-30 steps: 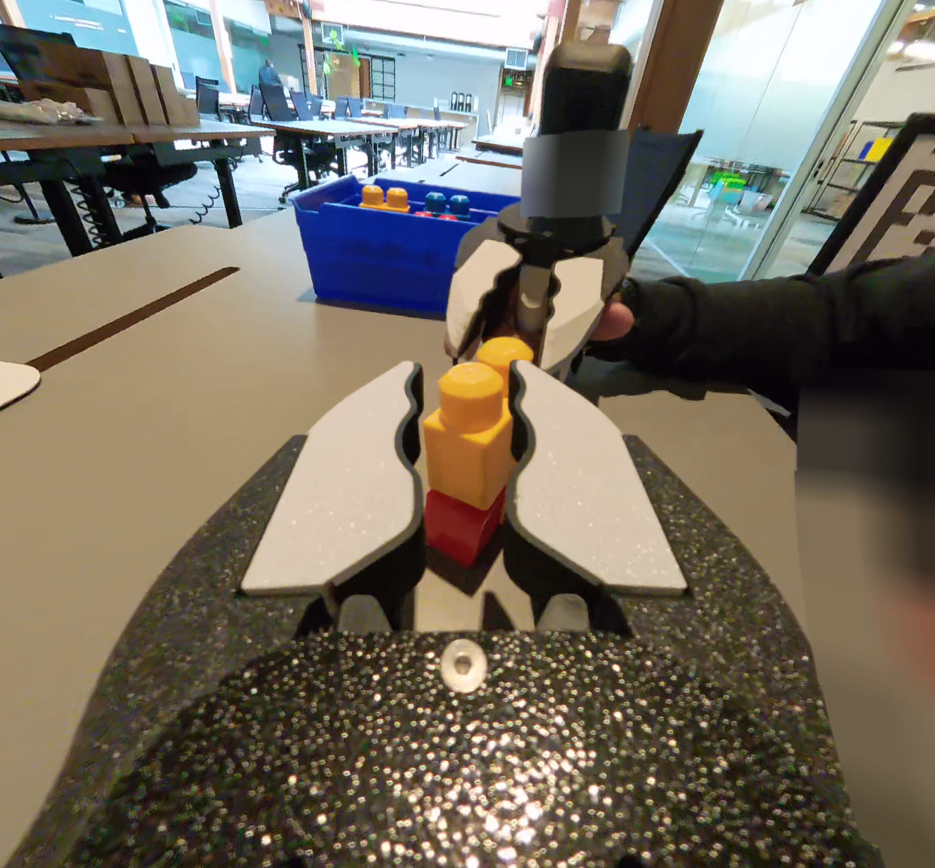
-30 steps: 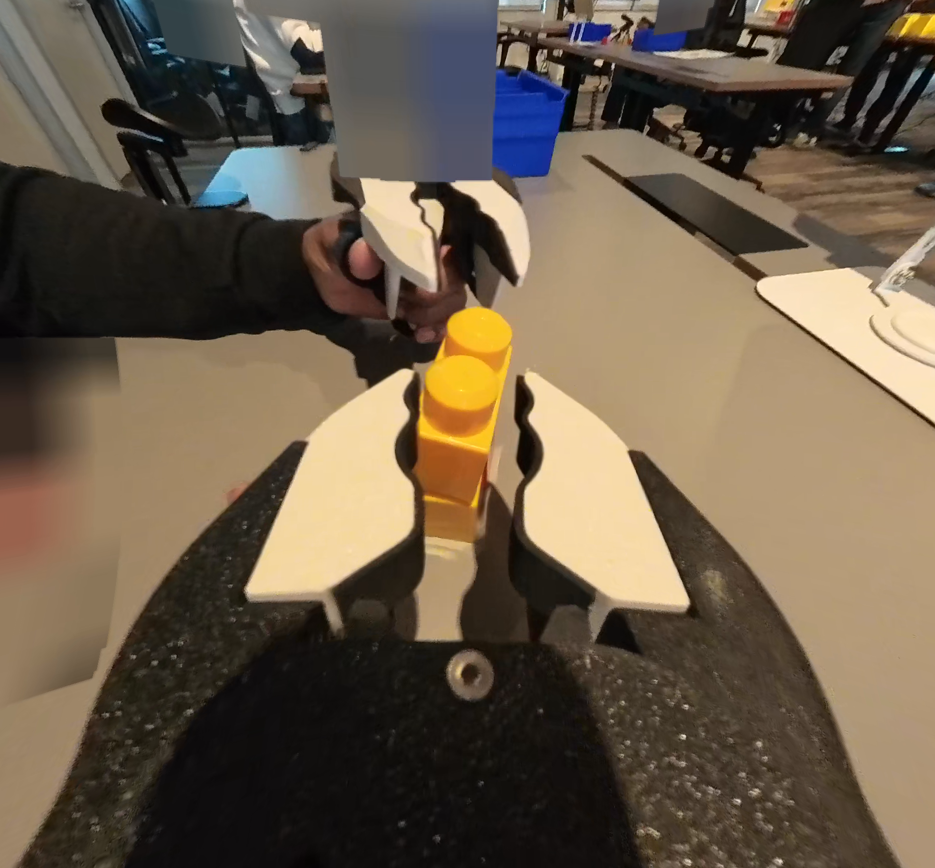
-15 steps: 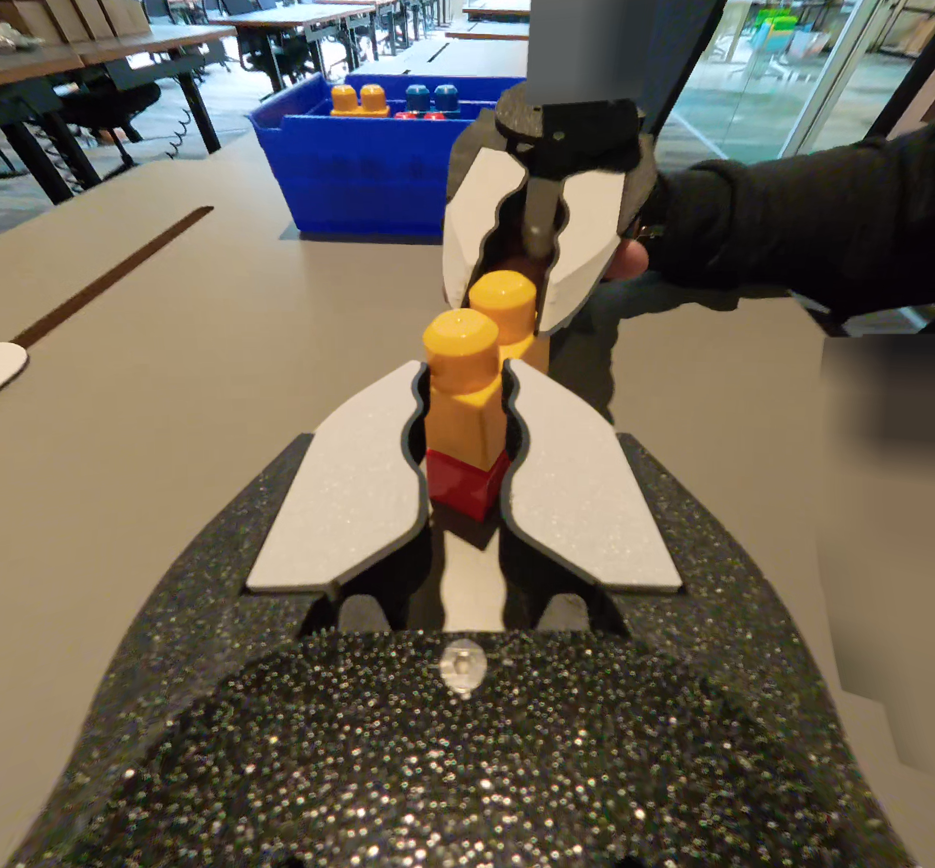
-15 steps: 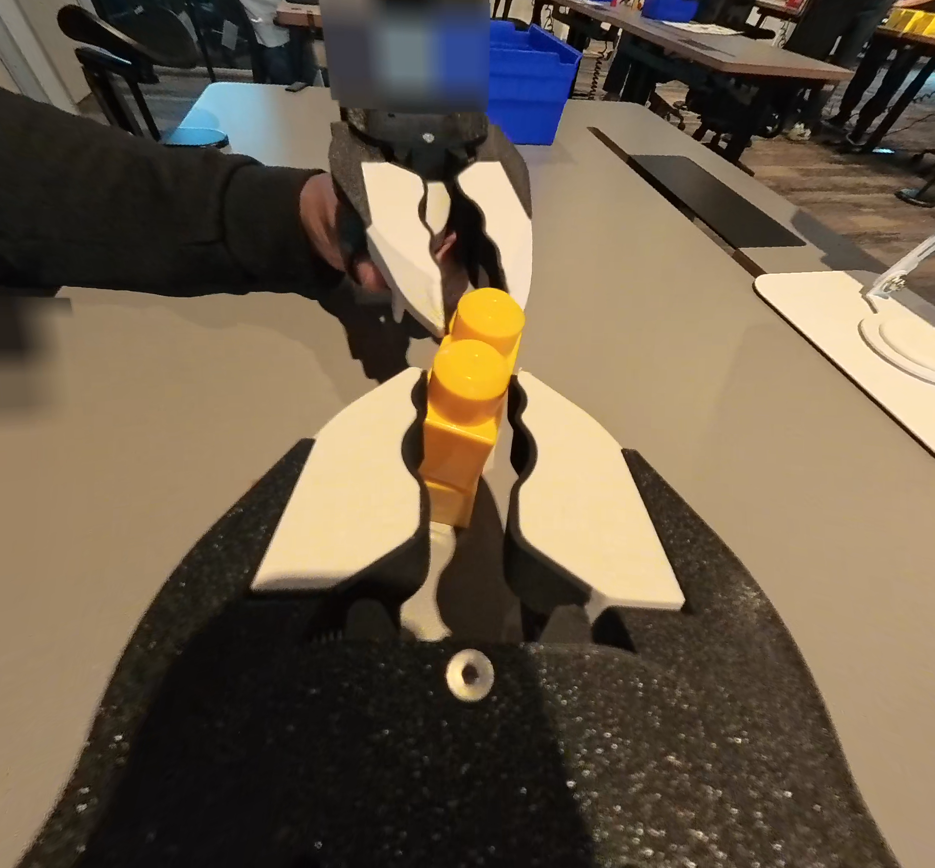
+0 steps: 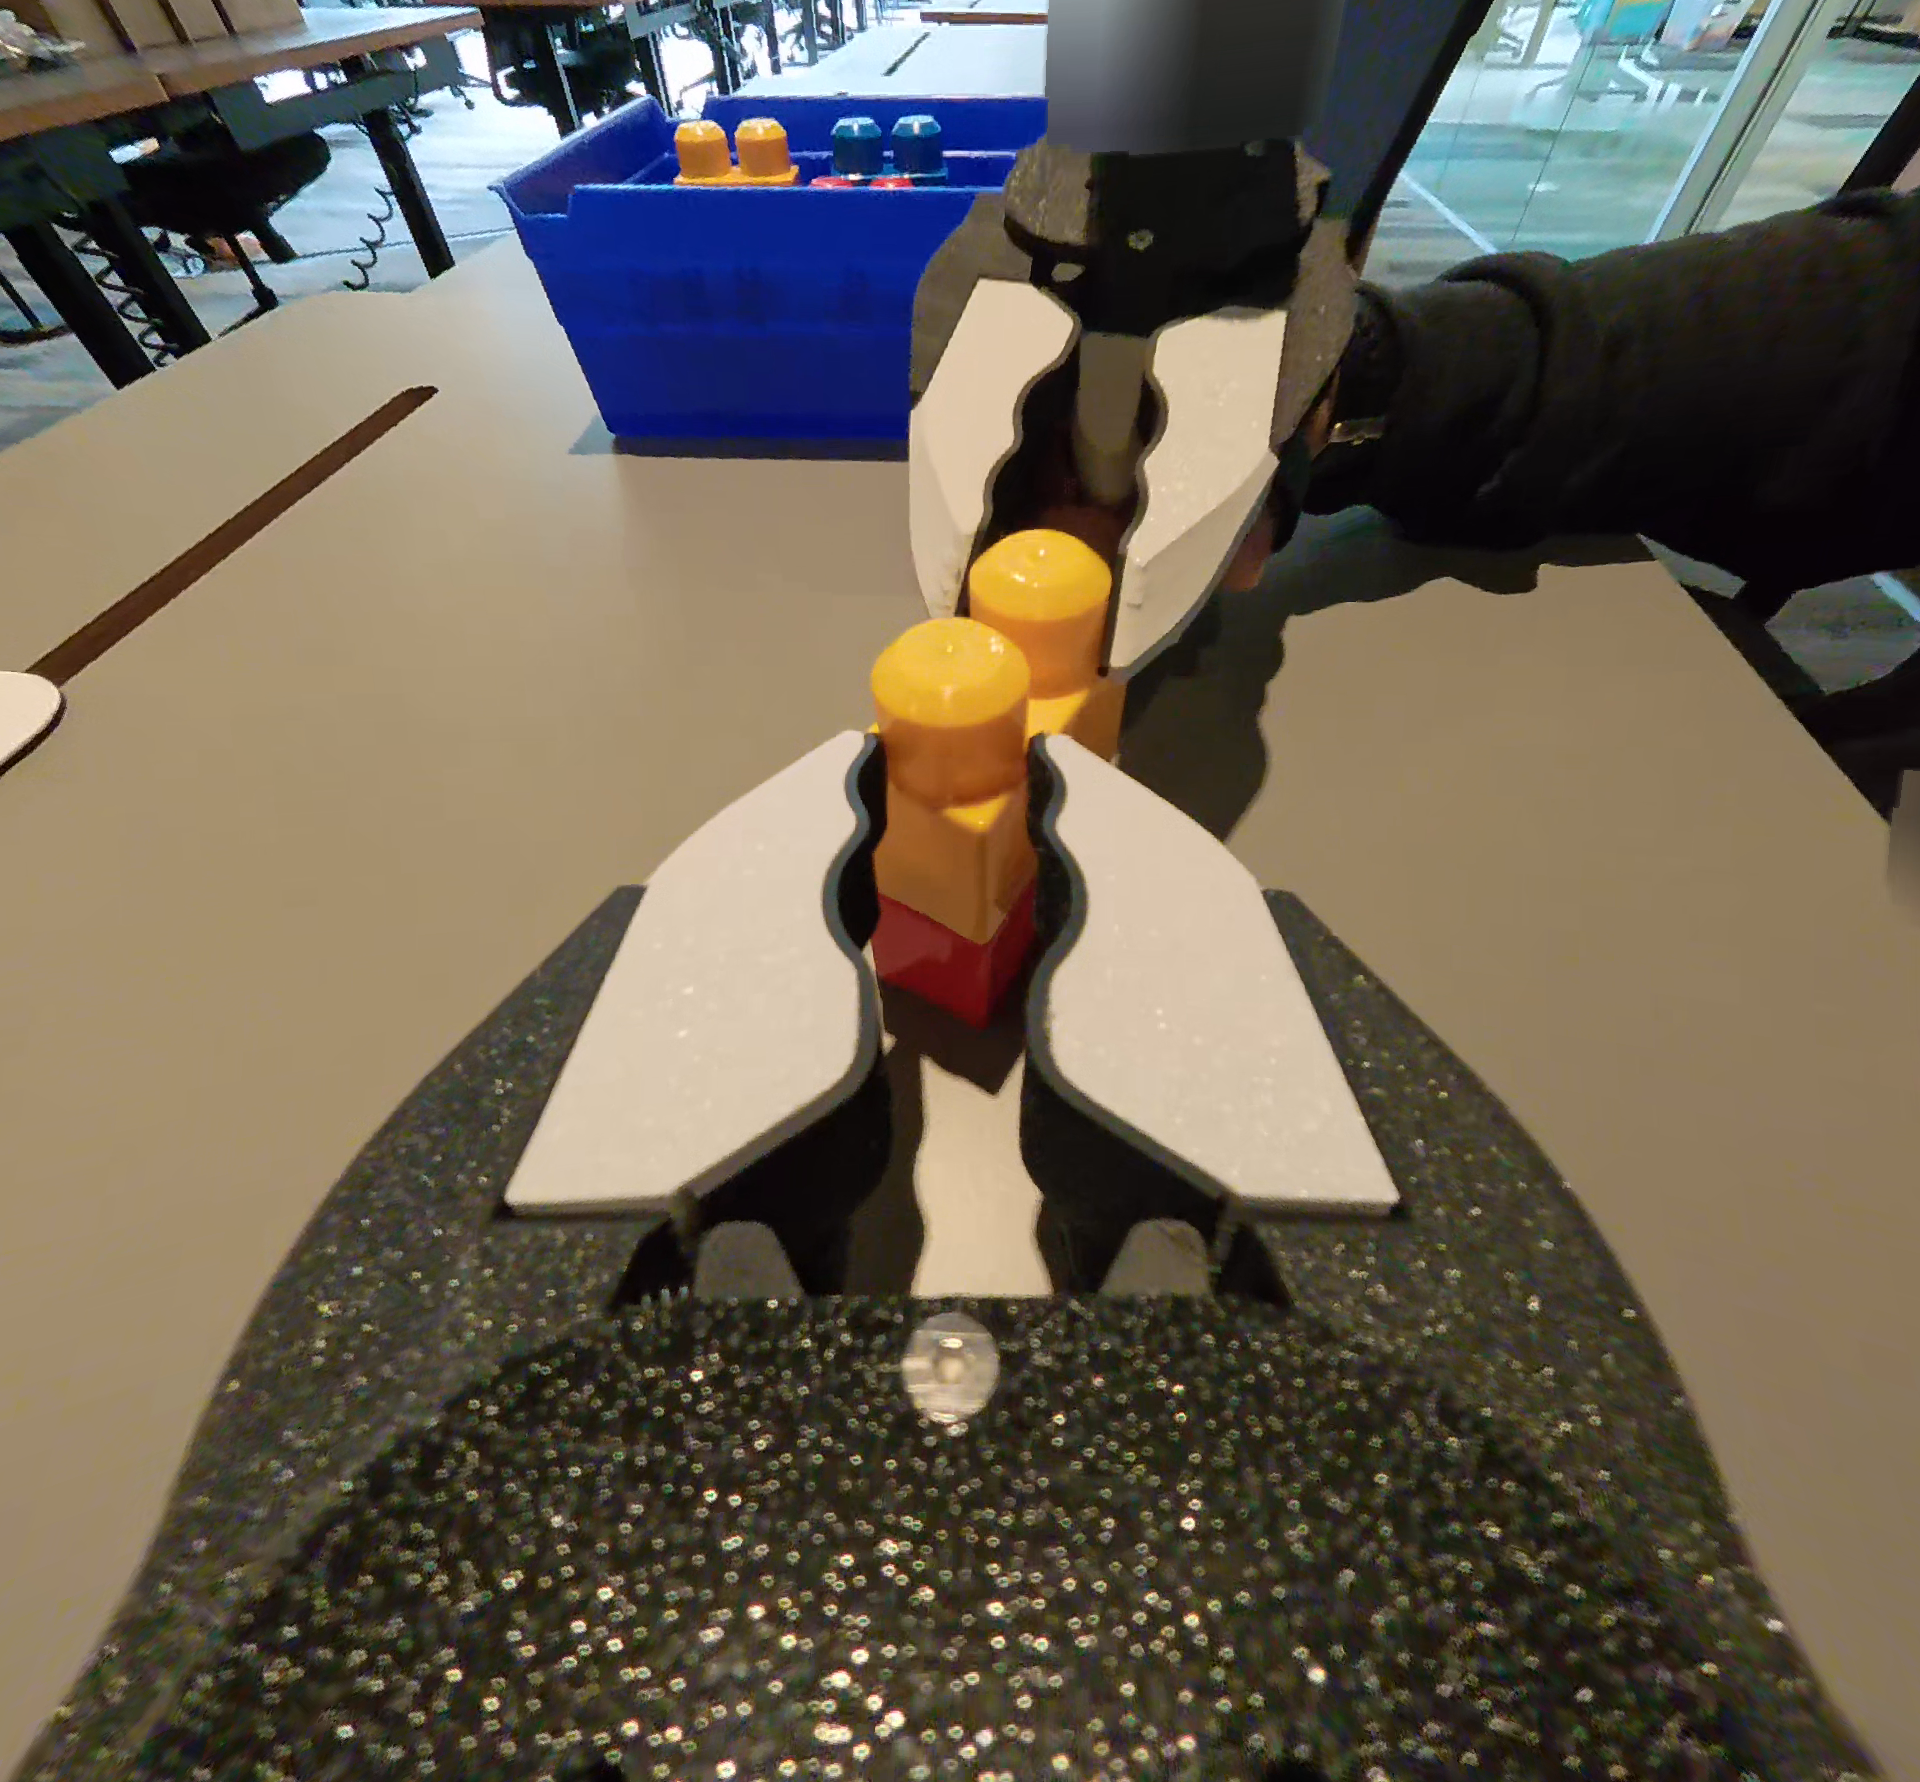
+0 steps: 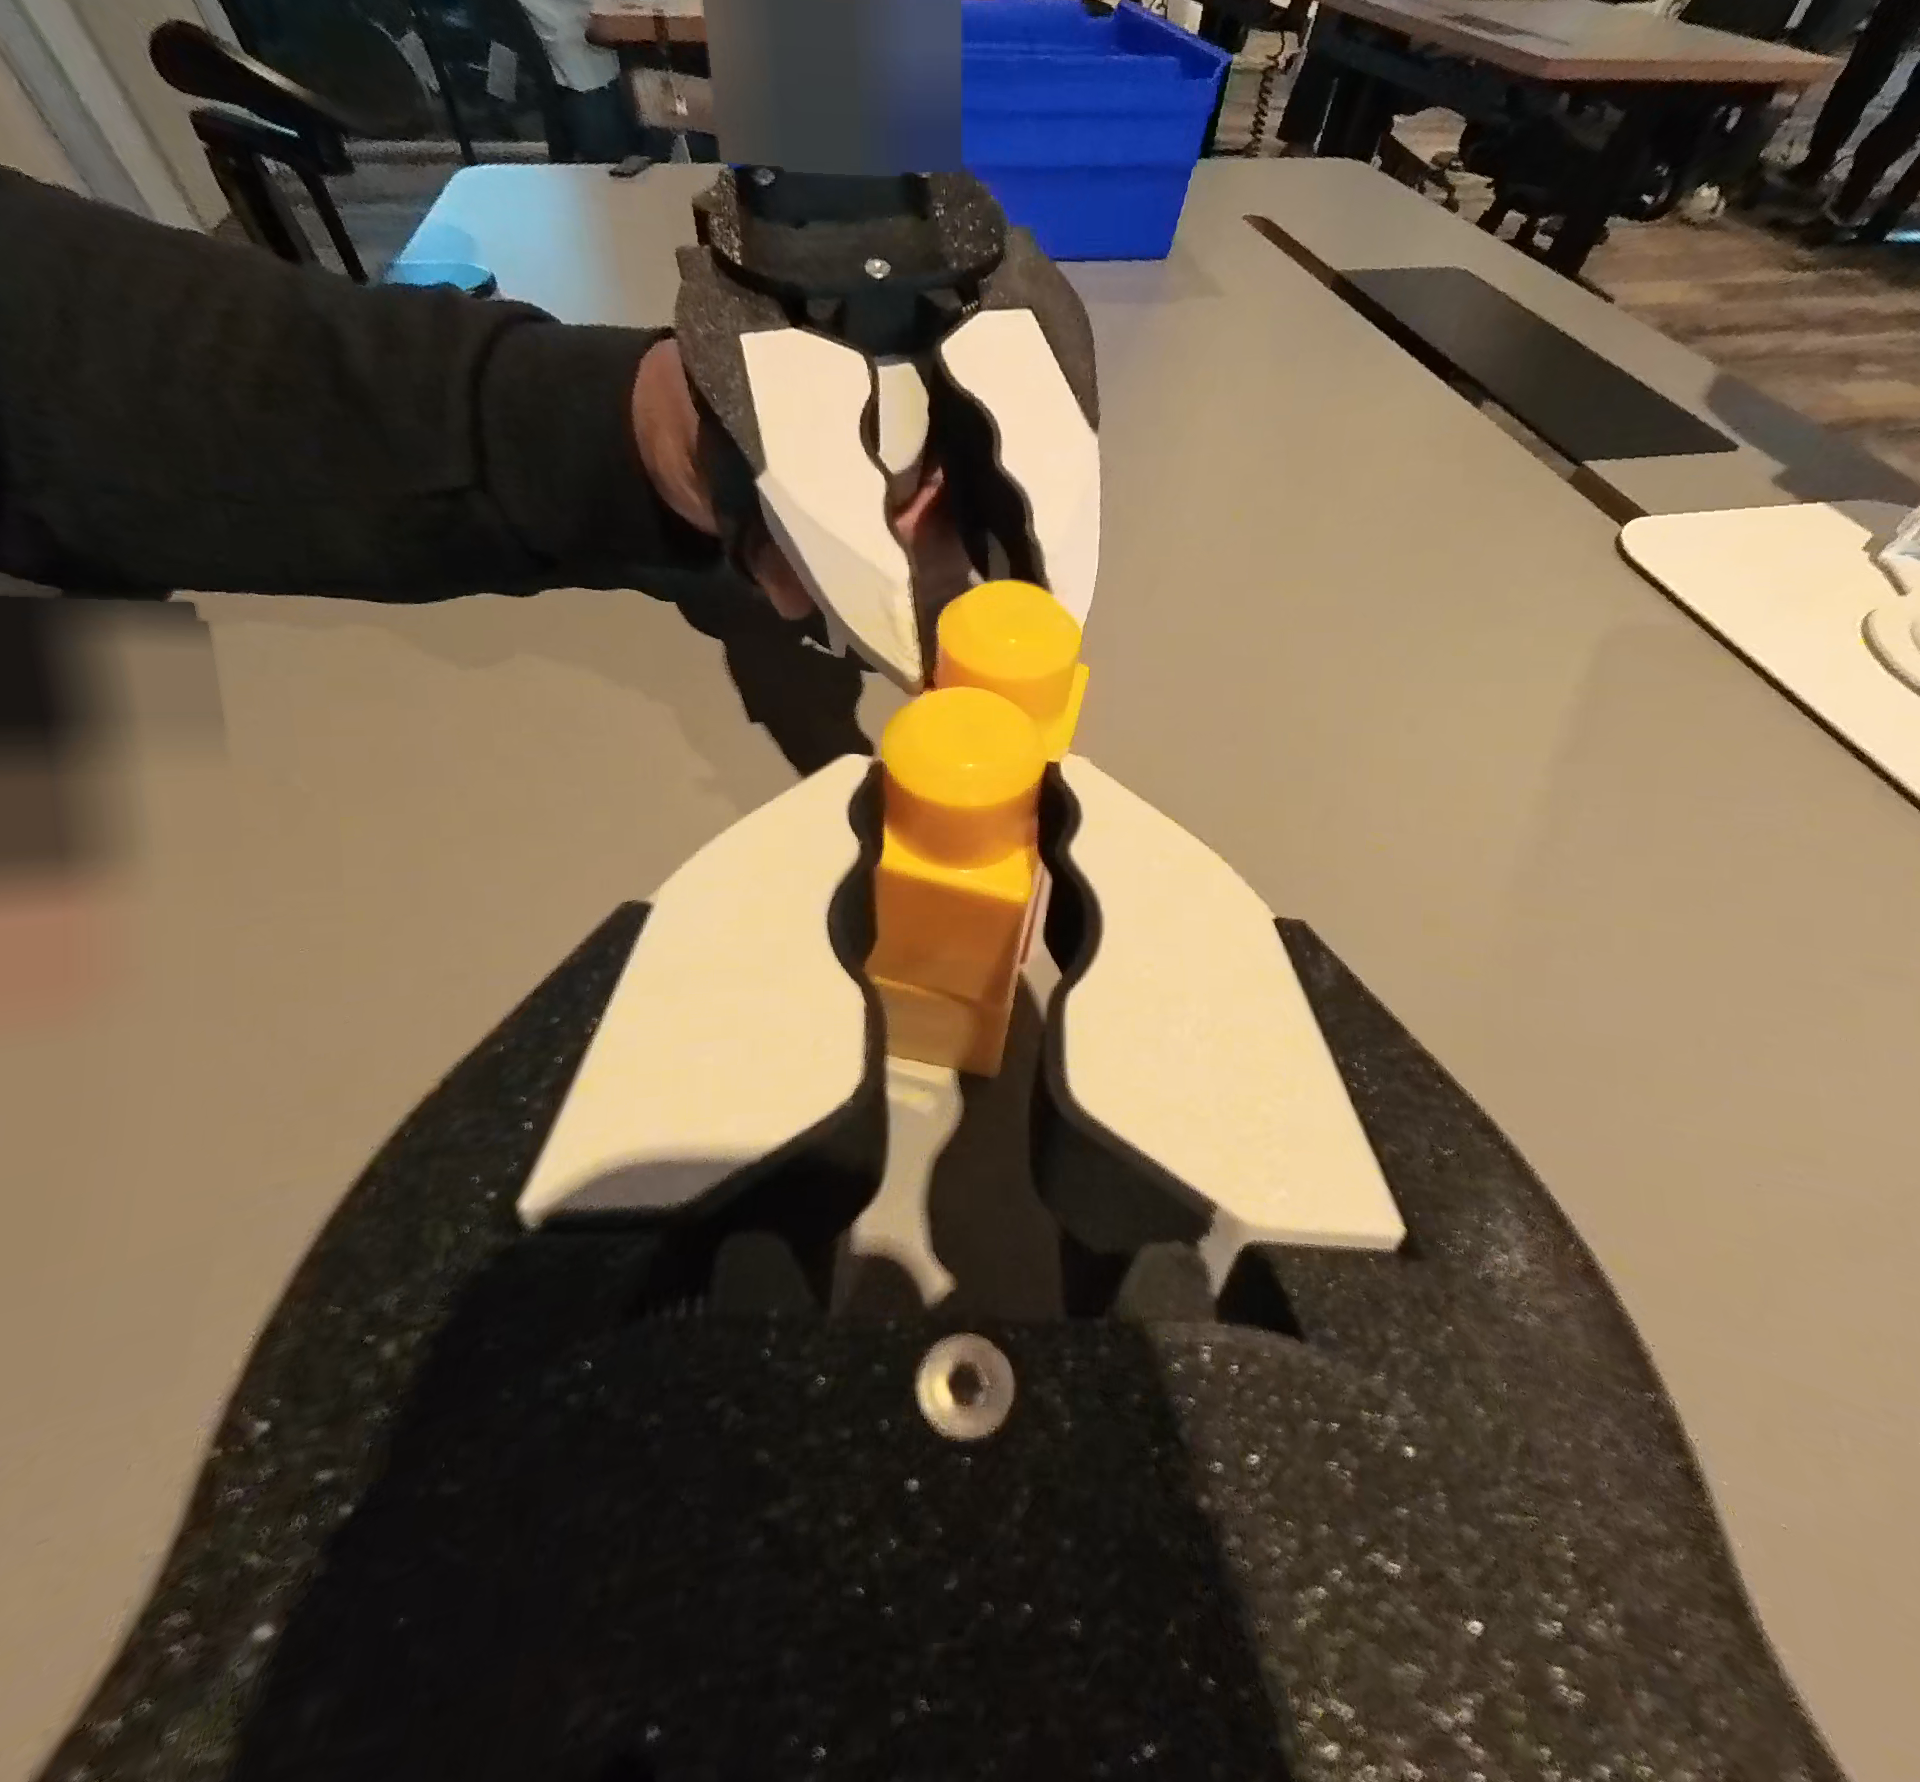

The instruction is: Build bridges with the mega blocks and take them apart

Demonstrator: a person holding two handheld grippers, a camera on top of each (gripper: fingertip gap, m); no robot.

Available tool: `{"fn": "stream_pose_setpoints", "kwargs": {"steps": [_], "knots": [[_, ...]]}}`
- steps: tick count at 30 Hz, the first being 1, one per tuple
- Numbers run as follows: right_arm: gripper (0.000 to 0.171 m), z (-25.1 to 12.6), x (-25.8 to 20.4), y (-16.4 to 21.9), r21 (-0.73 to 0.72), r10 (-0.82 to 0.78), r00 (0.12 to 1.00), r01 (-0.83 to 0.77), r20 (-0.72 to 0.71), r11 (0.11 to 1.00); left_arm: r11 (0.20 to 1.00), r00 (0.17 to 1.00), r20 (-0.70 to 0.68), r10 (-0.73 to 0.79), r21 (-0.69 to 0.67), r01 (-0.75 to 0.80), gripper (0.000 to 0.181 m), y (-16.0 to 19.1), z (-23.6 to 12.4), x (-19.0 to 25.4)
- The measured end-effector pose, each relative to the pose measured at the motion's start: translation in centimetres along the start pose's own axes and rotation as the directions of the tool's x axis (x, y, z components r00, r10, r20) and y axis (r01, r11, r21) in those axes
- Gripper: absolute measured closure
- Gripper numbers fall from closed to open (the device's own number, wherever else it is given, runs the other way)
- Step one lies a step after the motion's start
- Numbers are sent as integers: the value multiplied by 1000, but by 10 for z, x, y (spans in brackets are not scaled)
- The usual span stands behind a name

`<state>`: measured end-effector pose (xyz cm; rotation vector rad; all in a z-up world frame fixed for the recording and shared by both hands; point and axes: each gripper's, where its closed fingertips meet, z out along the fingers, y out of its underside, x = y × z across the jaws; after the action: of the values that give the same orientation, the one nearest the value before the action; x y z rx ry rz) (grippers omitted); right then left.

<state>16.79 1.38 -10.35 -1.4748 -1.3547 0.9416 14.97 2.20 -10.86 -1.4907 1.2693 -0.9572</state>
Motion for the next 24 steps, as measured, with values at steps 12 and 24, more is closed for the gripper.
{"fn": "stream_pose_setpoints", "kwargs": {"steps": [12, 24], "knots": [[141, -1, 0, 2, 2, 36, 999, -36, 13, 999, 1000, 1000, 10, 4, -5, -4, 155, 1, 1, 1], [142, -4, -12, 0, 59, -21, 993, 14, 118, 998, 996, 1000, -18, 0, -85, -1, 159, -1, -2, 14]]}}
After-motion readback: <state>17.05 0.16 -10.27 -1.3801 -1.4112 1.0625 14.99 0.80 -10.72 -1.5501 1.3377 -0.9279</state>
